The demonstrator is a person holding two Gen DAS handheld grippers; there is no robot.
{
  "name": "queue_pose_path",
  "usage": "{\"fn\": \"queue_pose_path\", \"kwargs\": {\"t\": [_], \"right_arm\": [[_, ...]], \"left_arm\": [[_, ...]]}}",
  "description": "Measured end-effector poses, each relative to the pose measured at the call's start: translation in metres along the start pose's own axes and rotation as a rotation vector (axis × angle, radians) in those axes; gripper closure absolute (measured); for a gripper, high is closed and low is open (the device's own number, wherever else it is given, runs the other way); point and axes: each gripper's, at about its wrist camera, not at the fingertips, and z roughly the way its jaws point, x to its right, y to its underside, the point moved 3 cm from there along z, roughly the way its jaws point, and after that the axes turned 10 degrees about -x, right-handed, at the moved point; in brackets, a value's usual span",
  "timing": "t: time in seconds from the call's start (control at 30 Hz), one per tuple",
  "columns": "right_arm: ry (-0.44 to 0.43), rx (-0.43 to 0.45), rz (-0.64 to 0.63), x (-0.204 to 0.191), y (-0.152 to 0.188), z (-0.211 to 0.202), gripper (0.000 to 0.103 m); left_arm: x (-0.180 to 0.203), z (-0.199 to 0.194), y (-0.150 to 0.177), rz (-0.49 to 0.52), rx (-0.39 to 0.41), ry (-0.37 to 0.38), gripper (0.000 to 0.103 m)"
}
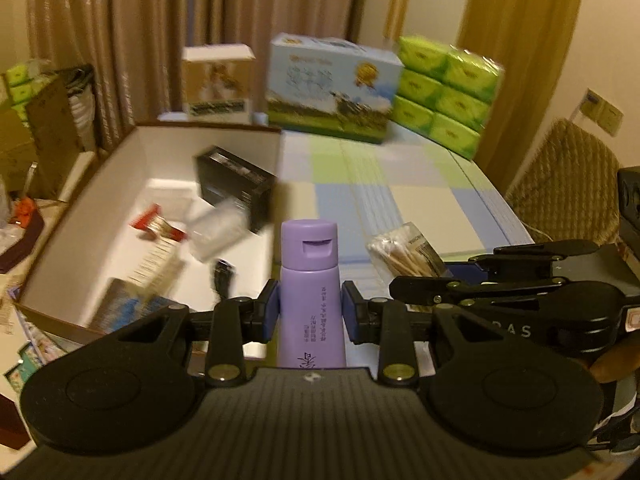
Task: Organize objects
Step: 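Lift and carry the purple tube to the box while the right tool carries the swab pack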
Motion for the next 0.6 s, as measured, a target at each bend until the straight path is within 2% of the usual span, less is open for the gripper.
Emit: {"fn": "queue_pose_path", "kwargs": {"t": [0.33, 0.6], "right_arm": [[-0.046, 0.022, -0.046, -0.050, -0.046, 0.046, 0.082], [-0.003, -0.020, -0.029, -0.066, -0.057, 0.089, 0.082]], "left_arm": [[-0.083, -0.021, -0.023, -0.058, 0.059, -0.138, 0.075], [-0.137, 0.000, -0.033, -0.077, 0.021, -0.207, 0.075]]}}
